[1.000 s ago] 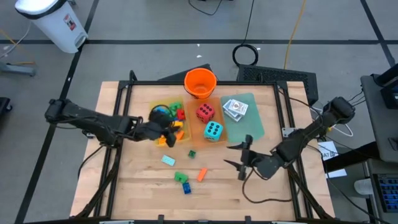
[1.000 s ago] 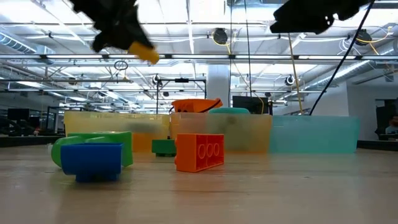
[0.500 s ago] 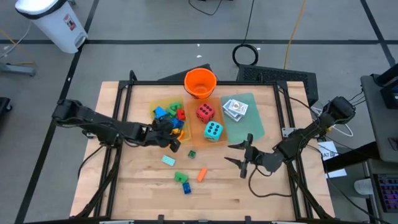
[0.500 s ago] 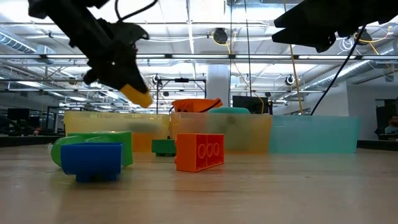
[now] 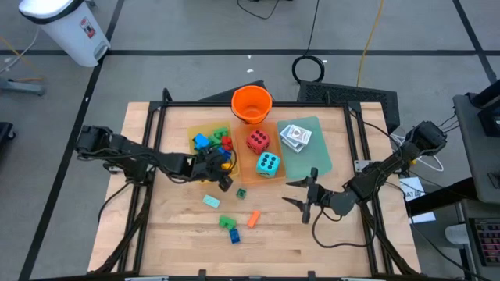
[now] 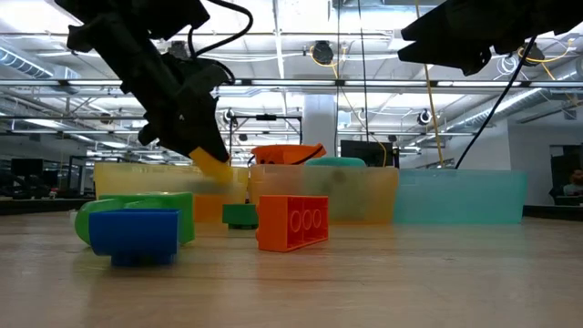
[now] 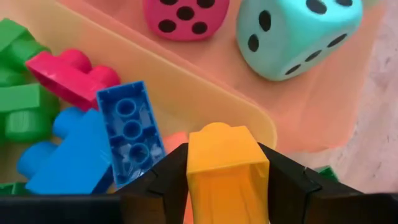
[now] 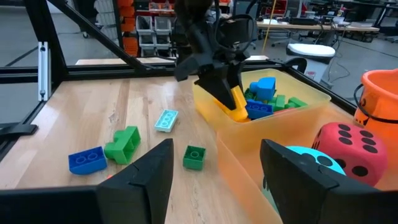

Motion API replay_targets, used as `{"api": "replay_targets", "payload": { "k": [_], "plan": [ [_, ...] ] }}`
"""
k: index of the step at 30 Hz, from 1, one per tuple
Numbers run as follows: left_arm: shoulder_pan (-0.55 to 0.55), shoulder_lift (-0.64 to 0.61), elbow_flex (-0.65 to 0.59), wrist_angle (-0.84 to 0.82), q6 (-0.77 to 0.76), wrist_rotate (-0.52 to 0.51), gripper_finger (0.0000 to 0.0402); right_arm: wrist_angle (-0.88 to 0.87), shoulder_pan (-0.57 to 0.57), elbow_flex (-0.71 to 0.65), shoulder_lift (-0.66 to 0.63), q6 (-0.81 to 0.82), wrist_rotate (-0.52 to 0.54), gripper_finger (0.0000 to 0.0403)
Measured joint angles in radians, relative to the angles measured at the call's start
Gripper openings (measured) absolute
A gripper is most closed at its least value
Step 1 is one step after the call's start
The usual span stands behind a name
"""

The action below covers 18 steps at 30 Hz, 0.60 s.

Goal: Pick & Place Toys
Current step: Put the yellow game piece into the yellow bin, then put the orange game piece into the yellow bin

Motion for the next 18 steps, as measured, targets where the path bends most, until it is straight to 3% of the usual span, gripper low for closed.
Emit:
{"api": "replay_targets", "payload": {
  "k": [9,18],
  "plan": [
    [0.007,0.0,0.001,-0.001,0.001,0.0,0.0186,-0.006,0.0,0.0,0.0,0.0,0.0,0.0212],
    [0.018,-0.006,0.001,-0.005,0.055,0.054,0.027,-0.006,-0.004,0.0,0.003,0.0,0.0,0.021]
  ]
}}
